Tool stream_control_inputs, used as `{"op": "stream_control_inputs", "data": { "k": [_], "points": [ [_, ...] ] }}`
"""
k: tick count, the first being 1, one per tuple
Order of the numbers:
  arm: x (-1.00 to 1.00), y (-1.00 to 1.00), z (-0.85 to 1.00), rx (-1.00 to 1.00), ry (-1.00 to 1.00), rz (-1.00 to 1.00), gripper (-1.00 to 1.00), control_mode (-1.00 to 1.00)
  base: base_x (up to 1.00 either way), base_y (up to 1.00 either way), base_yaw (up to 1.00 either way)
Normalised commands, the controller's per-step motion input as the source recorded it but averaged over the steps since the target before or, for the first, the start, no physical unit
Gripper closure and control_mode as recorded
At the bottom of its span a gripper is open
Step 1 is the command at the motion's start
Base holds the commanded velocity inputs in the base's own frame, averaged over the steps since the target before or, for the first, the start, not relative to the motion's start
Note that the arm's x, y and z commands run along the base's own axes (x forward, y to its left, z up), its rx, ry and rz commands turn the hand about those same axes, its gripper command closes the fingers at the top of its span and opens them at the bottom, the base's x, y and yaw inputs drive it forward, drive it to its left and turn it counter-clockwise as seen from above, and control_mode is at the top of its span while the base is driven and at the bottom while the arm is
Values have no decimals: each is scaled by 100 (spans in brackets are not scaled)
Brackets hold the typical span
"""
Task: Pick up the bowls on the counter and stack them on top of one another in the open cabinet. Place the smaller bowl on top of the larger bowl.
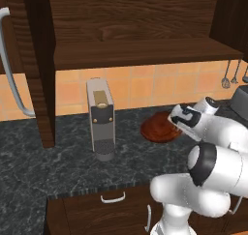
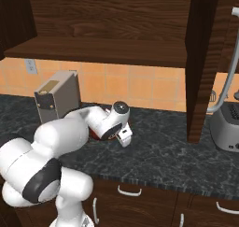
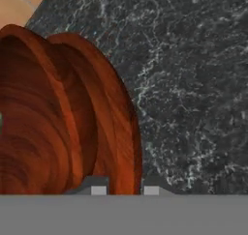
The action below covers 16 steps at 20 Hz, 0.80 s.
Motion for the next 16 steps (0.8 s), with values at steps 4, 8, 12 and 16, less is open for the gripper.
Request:
{"op": "stream_control_inputs", "data": {
  "k": [4, 8, 12, 16],
  "points": [
    [-94, 4, 100, 0, -27, -3, 100, -100, 0, 0, 0],
    [-83, 7, 100, 0, -28, -2, 100, -100, 0, 0, 0],
    [-66, 8, 100, 3, -29, -5, 100, -100, 0, 0, 0],
    [-52, 0, 100, 16, -28, -12, 100, -100, 0, 0, 0]
  ]
}}
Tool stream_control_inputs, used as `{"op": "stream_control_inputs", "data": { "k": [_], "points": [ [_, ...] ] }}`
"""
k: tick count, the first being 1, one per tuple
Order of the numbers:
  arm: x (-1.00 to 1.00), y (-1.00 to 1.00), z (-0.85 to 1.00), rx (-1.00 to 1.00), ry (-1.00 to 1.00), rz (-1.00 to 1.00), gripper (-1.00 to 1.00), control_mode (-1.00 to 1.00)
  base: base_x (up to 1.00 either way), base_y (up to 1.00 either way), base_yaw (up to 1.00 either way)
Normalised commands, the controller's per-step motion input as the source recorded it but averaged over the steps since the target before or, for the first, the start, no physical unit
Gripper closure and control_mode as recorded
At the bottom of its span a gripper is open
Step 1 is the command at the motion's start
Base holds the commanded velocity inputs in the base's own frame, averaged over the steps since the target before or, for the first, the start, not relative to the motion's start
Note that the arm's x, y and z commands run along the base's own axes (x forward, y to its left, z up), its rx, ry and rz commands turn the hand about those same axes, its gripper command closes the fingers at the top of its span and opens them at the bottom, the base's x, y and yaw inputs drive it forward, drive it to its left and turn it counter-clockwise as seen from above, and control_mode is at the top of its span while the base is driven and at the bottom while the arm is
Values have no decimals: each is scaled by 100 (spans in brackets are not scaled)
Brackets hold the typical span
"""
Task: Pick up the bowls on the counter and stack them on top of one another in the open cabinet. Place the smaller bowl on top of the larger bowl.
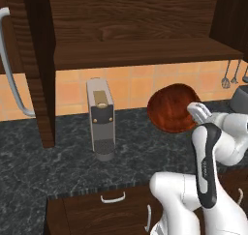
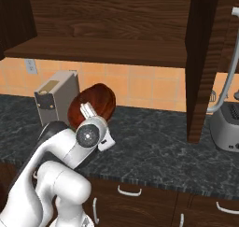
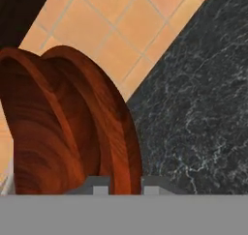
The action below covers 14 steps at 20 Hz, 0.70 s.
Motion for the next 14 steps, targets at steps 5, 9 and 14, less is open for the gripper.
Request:
{"op": "stream_control_inputs", "data": {
  "k": [5, 9, 14],
  "points": [
    [-34, 0, 100, 20, -19, -7, 100, -100, 0, 0, 0],
    [-13, 0, 100, 12, -7, -3, 100, -100, 0, 0, 0],
    [33, 0, 100, 10, 1, -5, 100, -100, 0, 0, 0]
  ]
}}
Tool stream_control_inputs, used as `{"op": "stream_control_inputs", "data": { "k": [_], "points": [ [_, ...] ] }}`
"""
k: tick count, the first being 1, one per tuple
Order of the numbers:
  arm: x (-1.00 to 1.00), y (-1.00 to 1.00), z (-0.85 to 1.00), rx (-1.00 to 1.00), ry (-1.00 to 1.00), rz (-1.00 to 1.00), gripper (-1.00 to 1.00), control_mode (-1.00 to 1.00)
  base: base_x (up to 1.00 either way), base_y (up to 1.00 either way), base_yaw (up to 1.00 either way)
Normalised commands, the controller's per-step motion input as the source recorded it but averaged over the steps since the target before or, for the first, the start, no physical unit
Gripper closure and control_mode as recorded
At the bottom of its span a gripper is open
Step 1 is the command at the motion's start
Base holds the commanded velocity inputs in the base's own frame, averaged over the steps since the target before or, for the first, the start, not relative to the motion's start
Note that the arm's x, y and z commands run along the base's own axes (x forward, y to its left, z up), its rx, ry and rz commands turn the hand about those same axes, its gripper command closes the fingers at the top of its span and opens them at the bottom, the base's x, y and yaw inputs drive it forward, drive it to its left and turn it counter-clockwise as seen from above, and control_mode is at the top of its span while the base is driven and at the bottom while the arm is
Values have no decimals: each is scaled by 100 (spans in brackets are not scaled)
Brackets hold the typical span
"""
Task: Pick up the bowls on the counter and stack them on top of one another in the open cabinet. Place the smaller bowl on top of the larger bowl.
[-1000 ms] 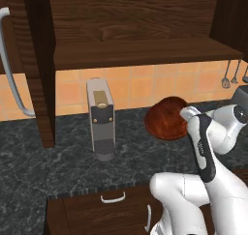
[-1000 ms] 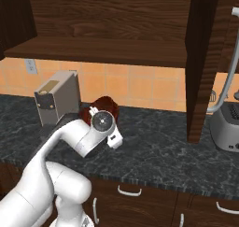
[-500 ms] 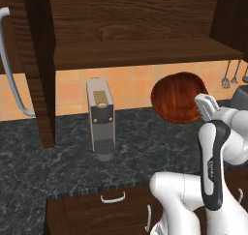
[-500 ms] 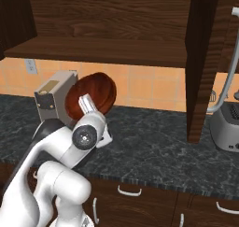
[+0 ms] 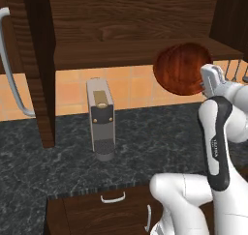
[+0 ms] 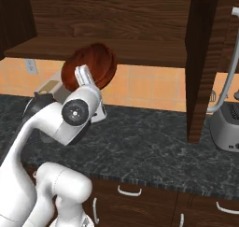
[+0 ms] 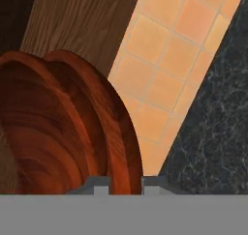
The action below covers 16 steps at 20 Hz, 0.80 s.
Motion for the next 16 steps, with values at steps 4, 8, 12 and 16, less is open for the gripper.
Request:
{"op": "stream_control_inputs", "data": {
  "k": [4, 8, 12, 16],
  "points": [
    [94, 7, 100, 12, 8, -8, 100, -100, 0, 0, 0],
    [100, 18, 68, 14, 15, -9, 100, -100, 0, 0, 0],
    [100, 23, 1, 1, 11, -9, 100, -100, 0, 0, 0],
    [100, 28, -13, 0, 2, -9, 100, -100, 0, 0, 0]
  ]
}}
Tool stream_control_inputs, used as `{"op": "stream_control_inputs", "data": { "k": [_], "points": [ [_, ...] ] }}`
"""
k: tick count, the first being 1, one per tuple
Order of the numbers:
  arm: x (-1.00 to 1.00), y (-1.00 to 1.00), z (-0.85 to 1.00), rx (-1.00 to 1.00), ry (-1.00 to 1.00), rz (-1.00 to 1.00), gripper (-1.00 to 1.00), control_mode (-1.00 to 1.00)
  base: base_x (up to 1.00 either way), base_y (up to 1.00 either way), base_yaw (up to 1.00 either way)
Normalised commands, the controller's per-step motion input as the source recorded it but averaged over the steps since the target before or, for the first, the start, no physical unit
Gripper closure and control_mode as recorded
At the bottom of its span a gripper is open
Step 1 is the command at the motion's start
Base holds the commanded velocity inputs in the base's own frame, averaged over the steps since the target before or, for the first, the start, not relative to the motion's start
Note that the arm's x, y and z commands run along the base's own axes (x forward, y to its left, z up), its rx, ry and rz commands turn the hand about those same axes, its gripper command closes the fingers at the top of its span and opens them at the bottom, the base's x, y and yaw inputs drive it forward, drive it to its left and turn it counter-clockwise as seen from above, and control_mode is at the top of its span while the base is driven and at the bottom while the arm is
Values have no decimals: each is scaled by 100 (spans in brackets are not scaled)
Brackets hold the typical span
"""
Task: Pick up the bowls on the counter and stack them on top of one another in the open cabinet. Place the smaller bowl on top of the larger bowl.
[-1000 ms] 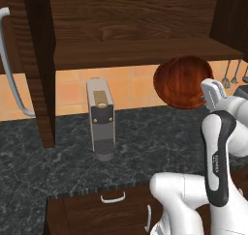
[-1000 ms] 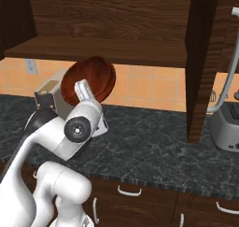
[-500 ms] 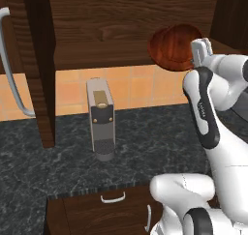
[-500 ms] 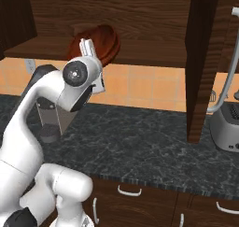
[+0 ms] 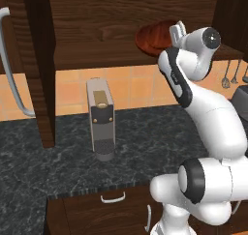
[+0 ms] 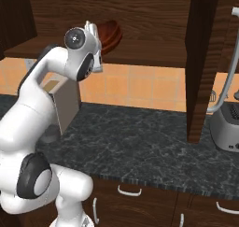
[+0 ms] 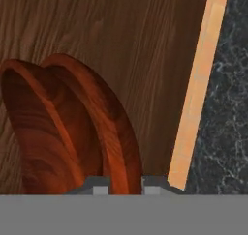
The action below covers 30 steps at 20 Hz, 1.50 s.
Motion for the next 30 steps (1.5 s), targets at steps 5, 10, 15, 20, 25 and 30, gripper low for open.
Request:
{"op": "stream_control_inputs", "data": {
  "k": [5, 10, 15, 20, 25, 30],
  "points": [
    [89, 18, -17, 0, 0, -6, -100, -100, 0, 0, 0],
    [-60, -1, 0, 0, -15, 0, -100, -100, 0, 0, 0],
    [-100, -20, -4, 1, -24, -1, -100, -100, 0, 0, 0],
    [-100, 0, -76, -3, 2, 0, -100, -100, 0, 0, 0],
    [-100, 34, -100, -32, 17, 3, -100, -100, 0, 0, 0],
    [-32, 36, -99, -78, -5, 8, -100, -100, 0, 0, 0]
  ]
}}
